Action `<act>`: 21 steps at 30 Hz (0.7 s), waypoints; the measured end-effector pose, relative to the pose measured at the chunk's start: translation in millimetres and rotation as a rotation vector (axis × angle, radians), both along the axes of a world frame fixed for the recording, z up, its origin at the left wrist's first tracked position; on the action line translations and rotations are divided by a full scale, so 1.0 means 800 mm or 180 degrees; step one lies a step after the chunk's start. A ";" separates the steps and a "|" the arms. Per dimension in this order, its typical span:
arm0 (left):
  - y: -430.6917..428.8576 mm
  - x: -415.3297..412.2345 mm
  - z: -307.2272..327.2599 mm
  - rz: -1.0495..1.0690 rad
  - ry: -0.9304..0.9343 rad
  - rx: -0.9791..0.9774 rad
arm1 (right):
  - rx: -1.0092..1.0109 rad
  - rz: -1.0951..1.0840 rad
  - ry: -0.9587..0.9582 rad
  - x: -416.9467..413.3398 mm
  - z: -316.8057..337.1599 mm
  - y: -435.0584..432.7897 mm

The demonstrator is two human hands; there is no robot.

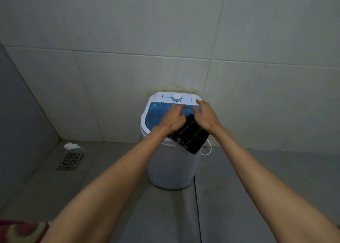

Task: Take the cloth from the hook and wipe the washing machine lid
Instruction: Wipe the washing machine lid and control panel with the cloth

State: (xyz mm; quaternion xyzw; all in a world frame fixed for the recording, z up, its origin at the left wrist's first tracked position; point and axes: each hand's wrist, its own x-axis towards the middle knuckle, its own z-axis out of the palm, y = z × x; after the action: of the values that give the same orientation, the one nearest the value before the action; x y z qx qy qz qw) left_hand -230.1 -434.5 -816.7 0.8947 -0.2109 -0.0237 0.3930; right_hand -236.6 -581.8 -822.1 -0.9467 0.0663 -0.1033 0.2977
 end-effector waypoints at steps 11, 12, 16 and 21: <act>0.149 0.031 -0.009 0.0459 0.0845 0.1291 | -0.1156 0.0750 -0.0233 -0.056 -0.060 0.080; 0.149 0.034 -0.015 0.0422 0.0765 0.1480 | -0.1182 0.0818 -0.0218 -0.058 -0.063 0.076; 0.142 0.035 -0.026 0.0364 0.0488 0.2045 | -0.1138 0.0881 -0.0182 -0.064 -0.068 0.047; 0.142 0.039 -0.022 0.0350 0.0491 0.2301 | -0.1079 0.0373 0.0021 -0.058 -0.081 0.022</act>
State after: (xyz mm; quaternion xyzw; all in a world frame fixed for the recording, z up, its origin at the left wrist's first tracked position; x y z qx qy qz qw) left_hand -198.8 -320.9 -834.0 0.9813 -0.1104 -0.1429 0.0671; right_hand -283.4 -564.2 -887.0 -0.9859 -0.0064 -0.0924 0.1392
